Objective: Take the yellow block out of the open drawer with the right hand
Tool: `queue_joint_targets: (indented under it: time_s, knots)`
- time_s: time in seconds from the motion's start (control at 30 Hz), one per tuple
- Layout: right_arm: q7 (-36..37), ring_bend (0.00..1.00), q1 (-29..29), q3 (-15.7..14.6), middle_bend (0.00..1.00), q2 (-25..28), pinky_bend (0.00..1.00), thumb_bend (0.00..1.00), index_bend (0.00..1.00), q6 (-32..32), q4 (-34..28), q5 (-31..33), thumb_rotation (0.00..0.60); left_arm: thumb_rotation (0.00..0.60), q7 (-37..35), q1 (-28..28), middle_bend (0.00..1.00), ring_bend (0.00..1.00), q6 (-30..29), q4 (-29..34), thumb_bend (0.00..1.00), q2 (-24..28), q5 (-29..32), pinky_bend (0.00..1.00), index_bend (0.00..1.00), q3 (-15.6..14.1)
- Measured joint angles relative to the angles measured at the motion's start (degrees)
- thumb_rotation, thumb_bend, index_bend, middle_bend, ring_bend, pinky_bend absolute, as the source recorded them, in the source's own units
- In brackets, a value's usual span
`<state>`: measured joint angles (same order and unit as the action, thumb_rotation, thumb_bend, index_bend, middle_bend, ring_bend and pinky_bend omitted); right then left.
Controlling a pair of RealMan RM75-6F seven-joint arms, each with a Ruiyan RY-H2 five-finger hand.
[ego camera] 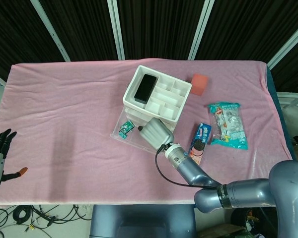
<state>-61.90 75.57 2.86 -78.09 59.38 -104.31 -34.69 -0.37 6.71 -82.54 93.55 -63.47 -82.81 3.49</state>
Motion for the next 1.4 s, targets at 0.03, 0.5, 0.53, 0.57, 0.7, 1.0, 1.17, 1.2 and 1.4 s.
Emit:
queue_joint_targets:
  time_s: [0.03,0.5,0.53,0.57,0.7,1.0,1.17,1.2,1.4]
  knots:
    - [0.00,0.99,0.03,0.05,0.97,0.01,0.84,0.22,0.39,0.03,-0.08,0.06,0.600,0.600,0.02,0.00,0.00,0.00,0.00,0.01,0.00,0.00,0.00,0.00,0.00,-0.01]
    - [-0.54,0.99,0.28,-0.11,0.97,-0.56,0.84,0.24,0.39,0.62,-0.13,0.50,0.600,0.600,0.28,0.01,0.00,0.00,0.04,0.13,0.00,-0.03,-0.05,0.00,0.00,-0.08]
    - [-0.57,0.99,0.30,-0.12,0.97,-0.60,0.84,0.24,0.39,0.63,-0.13,0.53,0.600,0.600,0.29,0.01,0.00,0.00,-0.01,0.11,0.00,-0.04,-0.05,0.00,0.00,-0.05]
    - [-0.63,0.99,0.32,-0.15,0.97,-0.63,0.84,0.26,0.39,0.64,-0.13,0.57,0.600,0.600,0.27,0.00,0.00,0.00,-0.09,0.08,0.00,-0.06,-0.04,0.00,0.00,-0.01]
    - [-0.78,0.99,0.36,-0.23,0.97,-0.66,0.84,0.35,0.44,0.71,-0.15,0.81,0.600,0.600,0.11,-0.04,0.00,0.00,-0.33,0.01,0.00,-0.20,-0.09,0.00,0.00,0.09]
    - [-0.34,0.99,0.23,-0.11,0.97,0.04,0.84,0.41,0.51,0.93,-1.02,-0.10,0.600,0.600,0.20,0.00,0.00,0.00,-0.32,-0.12,0.00,-0.29,-0.07,0.00,0.00,0.12]
    - [0.34,0.99,-0.05,0.56,0.97,1.55,0.84,0.41,0.51,1.84,-2.73,-1.17,0.600,0.600,0.28,0.01,0.00,0.00,-0.39,-0.19,0.00,-0.39,-0.03,0.00,0.00,0.19]
    - [0.50,0.99,-0.14,0.70,0.97,1.95,0.84,0.41,0.51,2.10,-3.21,-1.53,0.600,0.600,0.30,0.00,0.00,0.00,-0.42,-0.24,0.00,-0.40,-0.04,0.00,0.00,0.19]
    - [2.24,0.99,-1.55,1.56,0.97,6.36,0.84,0.41,0.51,4.48,-8.16,-5.03,0.600,0.600,0.43,-0.02,0.00,0.00,-0.63,-0.52,0.00,-0.56,0.14,0.00,0.00,0.37]
